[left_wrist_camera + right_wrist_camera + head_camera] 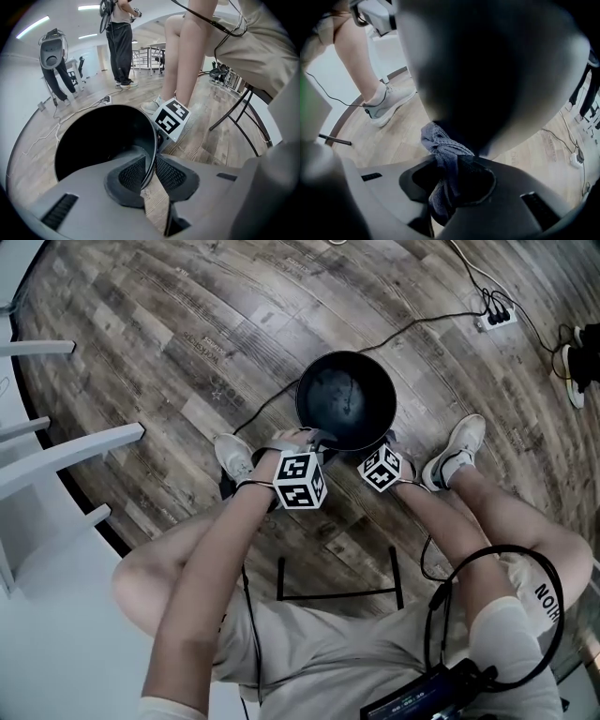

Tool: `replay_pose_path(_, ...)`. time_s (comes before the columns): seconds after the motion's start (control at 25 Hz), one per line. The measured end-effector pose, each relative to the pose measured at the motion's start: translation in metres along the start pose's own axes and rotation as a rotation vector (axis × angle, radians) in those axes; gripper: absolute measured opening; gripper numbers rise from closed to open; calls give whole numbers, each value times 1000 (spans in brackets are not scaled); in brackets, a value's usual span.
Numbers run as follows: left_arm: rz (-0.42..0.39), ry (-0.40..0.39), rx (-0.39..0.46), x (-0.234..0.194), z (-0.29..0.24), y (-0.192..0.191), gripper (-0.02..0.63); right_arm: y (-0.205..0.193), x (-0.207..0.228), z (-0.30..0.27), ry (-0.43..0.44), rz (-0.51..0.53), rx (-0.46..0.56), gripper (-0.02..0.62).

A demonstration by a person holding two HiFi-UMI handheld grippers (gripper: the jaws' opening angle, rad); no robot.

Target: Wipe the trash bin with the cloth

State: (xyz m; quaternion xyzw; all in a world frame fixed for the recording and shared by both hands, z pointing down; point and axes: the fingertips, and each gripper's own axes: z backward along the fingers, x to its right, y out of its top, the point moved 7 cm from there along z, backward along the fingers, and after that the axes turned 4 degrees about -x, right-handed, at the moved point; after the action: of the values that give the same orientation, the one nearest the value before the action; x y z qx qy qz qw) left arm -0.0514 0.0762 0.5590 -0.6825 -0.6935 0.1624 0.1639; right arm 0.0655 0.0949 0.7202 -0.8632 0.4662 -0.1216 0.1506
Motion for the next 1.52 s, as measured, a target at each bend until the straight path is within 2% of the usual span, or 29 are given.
replay_pose_path(0.4, -24, 13, 20, 1, -2, -2, 74, -12, 2, -41, -16, -76, -113, 78)
replay_pose_path(0.6, 56, -23, 33, 1, -1, 0, 75, -13, -6, -16, 27, -168, -104, 78)
replay_pose_path(0.72, 57, -25, 23, 4, -1, 0, 133, -17, -20, 11, 61, -155, -92, 78)
replay_pose_path(0.76, 47, -14, 14, 4, -1, -1, 154, -18, -24, 19, 68, -133, -85, 78)
replay_pose_path(0.88, 39, 11, -8, -5, 4, -9, 164, -14, -36, 46, 87, -99, -49, 78)
replay_pose_path(1.04, -27, 4, -80, -10, 1, -20, 171, -6, -44, 89, 94, -135, 19, 78)
replay_pose_path(1.12, -51, 12, -116, -10, -2, -22, 144, 0, -47, 112, 97, -156, 56, 78)
replay_pose_path(1.32, -4, 19, -140, -3, -3, -16, 144, 6, -53, 155, 85, -171, 138, 78)
replay_pose_path(1.52, 117, 43, -165, 4, -7, -10, 143, 23, -51, 185, 72, -155, 201, 78)
